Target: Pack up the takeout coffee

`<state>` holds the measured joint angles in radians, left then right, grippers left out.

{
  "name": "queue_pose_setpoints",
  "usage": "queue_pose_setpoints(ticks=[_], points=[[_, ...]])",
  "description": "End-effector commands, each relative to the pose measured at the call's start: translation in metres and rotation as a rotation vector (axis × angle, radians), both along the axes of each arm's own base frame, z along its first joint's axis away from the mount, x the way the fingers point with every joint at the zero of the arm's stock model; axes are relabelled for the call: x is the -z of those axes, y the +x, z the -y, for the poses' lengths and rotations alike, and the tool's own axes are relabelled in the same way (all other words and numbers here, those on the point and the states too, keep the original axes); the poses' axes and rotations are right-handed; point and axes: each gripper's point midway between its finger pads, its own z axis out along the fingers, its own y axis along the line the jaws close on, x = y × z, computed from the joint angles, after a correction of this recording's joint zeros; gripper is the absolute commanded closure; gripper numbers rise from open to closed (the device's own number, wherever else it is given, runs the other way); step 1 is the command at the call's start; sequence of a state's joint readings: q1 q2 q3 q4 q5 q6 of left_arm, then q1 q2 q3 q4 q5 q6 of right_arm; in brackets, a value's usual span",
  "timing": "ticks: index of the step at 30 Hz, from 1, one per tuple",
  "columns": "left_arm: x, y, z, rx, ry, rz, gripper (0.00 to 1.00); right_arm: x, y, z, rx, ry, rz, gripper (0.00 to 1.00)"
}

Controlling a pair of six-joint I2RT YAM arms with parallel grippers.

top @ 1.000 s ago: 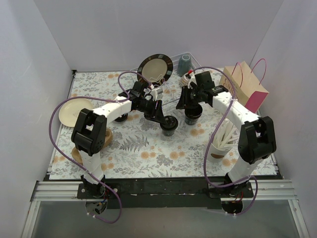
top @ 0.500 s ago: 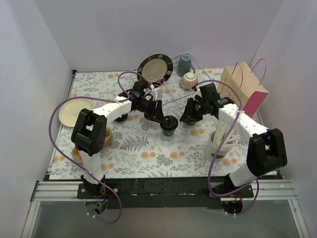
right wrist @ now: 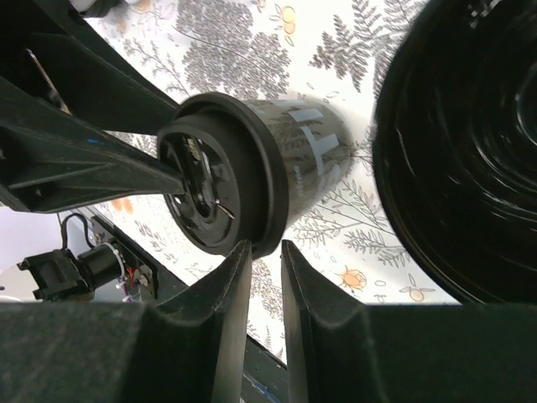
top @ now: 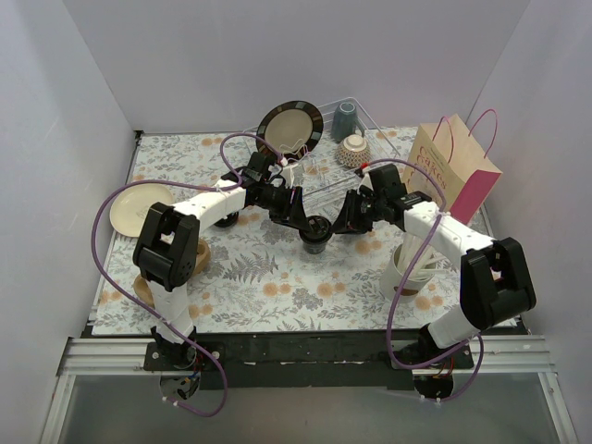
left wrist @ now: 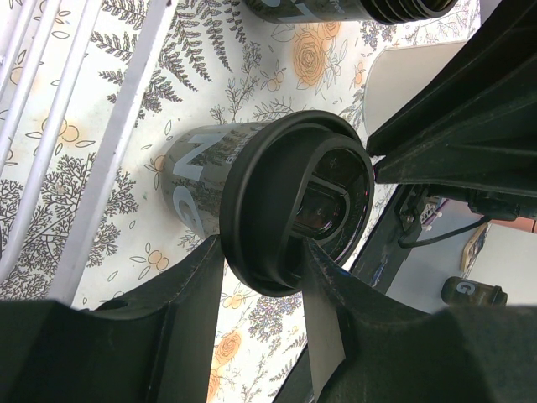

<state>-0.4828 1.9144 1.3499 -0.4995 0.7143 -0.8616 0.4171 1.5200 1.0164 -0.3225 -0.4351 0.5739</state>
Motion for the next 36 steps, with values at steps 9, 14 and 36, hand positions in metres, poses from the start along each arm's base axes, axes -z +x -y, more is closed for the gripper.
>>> queue_pose_setpoints(ticks=[9,14,36], points=[[0.157,-0.055,-0.115,0.012,0.701,-0.139,0.66,0.028,-0.001,0.001,0.028,-0.039,-0.011,0.74],[0.159,-0.058,-0.115,0.012,0.702,-0.149,0.66,0.051,-0.013,0.006,0.029,-0.068,-0.036,0.81],[0.154,-0.064,-0.115,0.008,0.719,-0.15,0.66,0.083,-0.025,0.012,0.016,-0.144,-0.054,0.83]])
